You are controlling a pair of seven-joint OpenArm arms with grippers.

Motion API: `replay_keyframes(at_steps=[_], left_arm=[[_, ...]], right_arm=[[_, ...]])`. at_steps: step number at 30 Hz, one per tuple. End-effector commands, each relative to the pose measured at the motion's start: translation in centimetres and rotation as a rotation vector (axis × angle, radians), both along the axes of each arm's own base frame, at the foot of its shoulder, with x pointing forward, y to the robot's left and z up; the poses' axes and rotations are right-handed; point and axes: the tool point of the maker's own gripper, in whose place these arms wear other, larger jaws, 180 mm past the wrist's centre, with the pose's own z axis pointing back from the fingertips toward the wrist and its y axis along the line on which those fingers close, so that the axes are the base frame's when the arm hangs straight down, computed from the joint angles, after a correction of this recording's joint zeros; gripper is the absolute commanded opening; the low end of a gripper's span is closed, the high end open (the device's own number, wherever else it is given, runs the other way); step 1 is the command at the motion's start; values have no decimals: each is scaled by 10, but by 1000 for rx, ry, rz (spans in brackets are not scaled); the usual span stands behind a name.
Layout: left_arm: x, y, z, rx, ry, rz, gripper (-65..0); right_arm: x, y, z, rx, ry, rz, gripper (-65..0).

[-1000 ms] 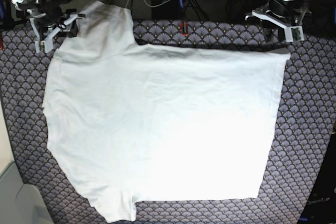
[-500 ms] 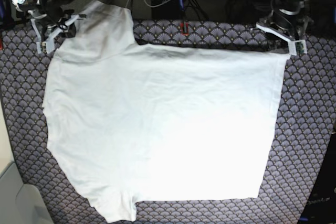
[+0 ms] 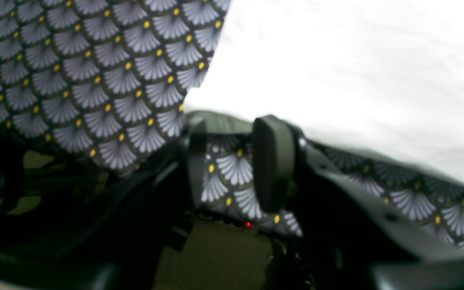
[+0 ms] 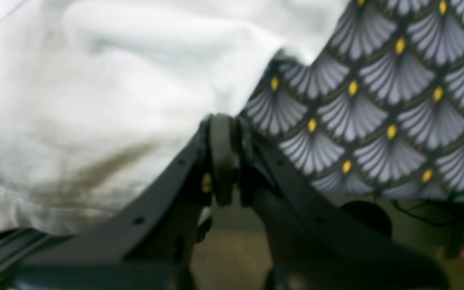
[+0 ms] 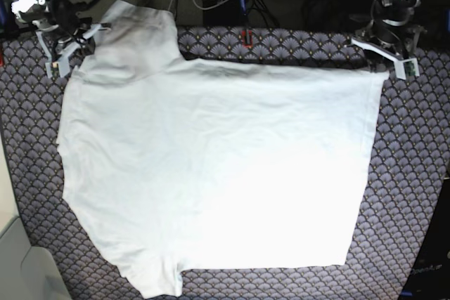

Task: Fold the T-shirt properly
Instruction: 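Position both open grippers at the shirt's shoulder edge corners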

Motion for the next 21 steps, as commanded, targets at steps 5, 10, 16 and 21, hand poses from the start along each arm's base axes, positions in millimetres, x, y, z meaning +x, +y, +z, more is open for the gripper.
replay_keyframes(at_steps=[5, 10, 16, 21], left_arm=[[4, 2, 8, 20, -29, -6, -428], [4, 2, 8, 20, -29, -6, -425], [1, 4, 3, 12, -15, 1, -425], [1, 4, 2, 12, -13, 2, -425]], right_arm=[[17, -6, 38, -74, -108, 33, -633], [18, -5, 39, -77, -111, 36, -633], [17, -5, 38, -77, -108, 36, -631], [9, -5, 34, -76, -75, 37, -598]])
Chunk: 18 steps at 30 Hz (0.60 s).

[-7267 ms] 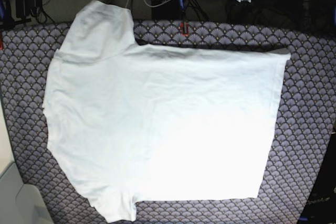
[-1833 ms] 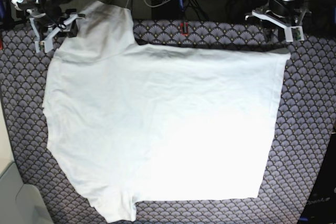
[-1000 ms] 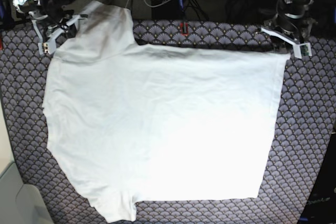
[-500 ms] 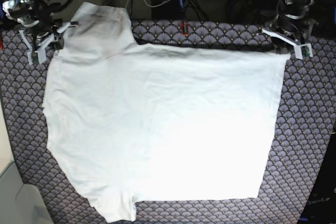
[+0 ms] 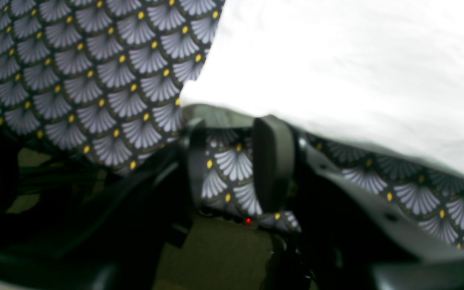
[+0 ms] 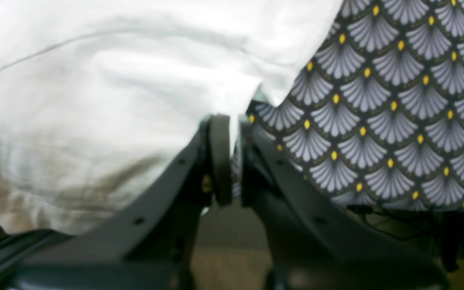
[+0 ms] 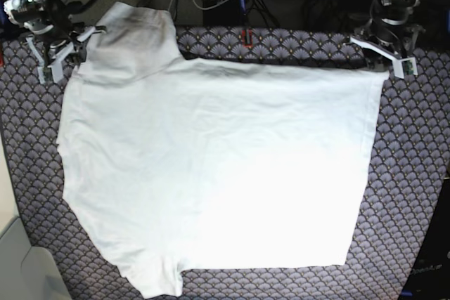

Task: Fold the T-shirt properly
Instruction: 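Position both open grippers at the shirt's shoulder edge corners, then close both grippers on the shoulder corners of the shirt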

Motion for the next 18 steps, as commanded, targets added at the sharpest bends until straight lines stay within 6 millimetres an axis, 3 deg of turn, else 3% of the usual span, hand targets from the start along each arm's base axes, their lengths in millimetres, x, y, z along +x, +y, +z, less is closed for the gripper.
replay_keyframes(at_steps=[1, 6, 10, 13, 18], left_arm=[[3, 2, 8, 15, -29, -3, -425], [4, 3, 8, 21, -28, -5, -425], [4, 3, 9, 23, -30, -8, -425], [3, 4, 10, 28, -29, -13, -425], [1, 4, 9, 29, -24, -13, -425]], right_arm=[[2, -2, 6, -8, -19, 7, -570], [-1, 4, 4, 32, -10, -1, -393], [0, 15, 9, 113, -51, 0, -297], [1, 20, 12, 146, -72, 1, -262], [3, 24, 14, 173, -89, 1, -260]])
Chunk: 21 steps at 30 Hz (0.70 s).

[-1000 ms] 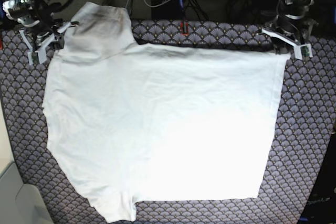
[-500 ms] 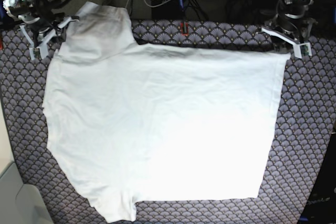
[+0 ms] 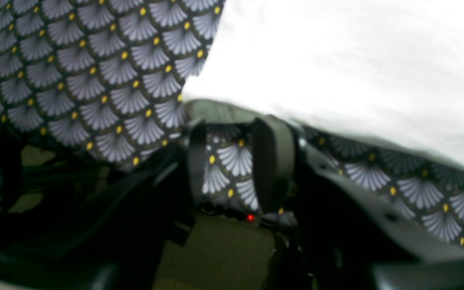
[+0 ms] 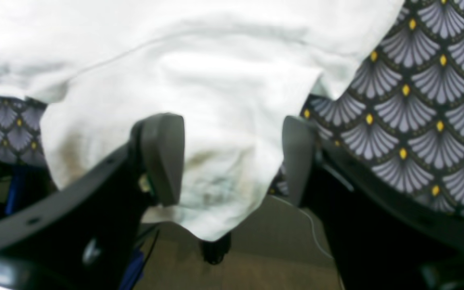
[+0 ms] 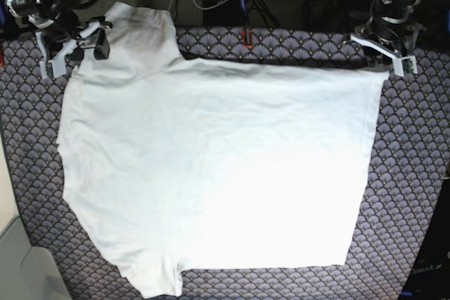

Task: Fold the T-shirt properly
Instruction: 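Close both grippers on the shoulder corners of the shirt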

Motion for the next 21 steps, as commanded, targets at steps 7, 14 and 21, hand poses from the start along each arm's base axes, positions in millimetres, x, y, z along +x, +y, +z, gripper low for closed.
replay_keyframes(at_steps=[7, 14, 21], left_arm=[[-2, 3, 7, 24, -16, -9, -425], [-3, 2, 7, 23, -14, -8, -425], [-3, 2, 6, 19, -16, -6, -425]], right_arm=[[-4, -6, -15, 37, 20, -18, -260], [-3, -25, -13, 14, 17, -56, -260], [-1, -32, -17, 15, 23, -66, -260]])
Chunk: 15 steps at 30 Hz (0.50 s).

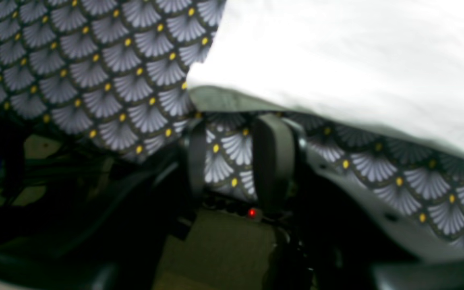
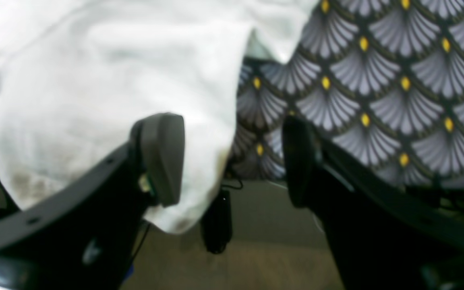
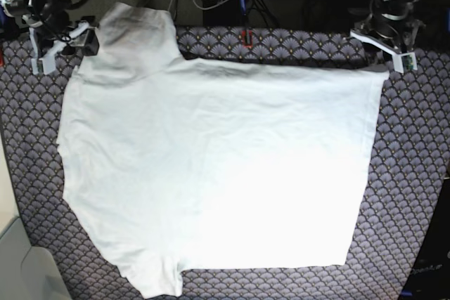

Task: Fold the T-shirt properly
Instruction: 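Close both grippers on the shoulder corners of the shirt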

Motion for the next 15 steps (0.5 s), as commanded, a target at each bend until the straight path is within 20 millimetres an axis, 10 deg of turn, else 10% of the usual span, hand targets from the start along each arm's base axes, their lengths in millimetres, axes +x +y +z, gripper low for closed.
replay_keyframes(at_steps=[1, 15], left_arm=[[5, 2, 10, 21, -33, -7, -425], [5, 2, 10, 21, -33, -7, -425]], right_arm=[[2, -3, 2, 2, -15, -1, -260], [-3, 18, -18, 76, 30, 4, -262]])
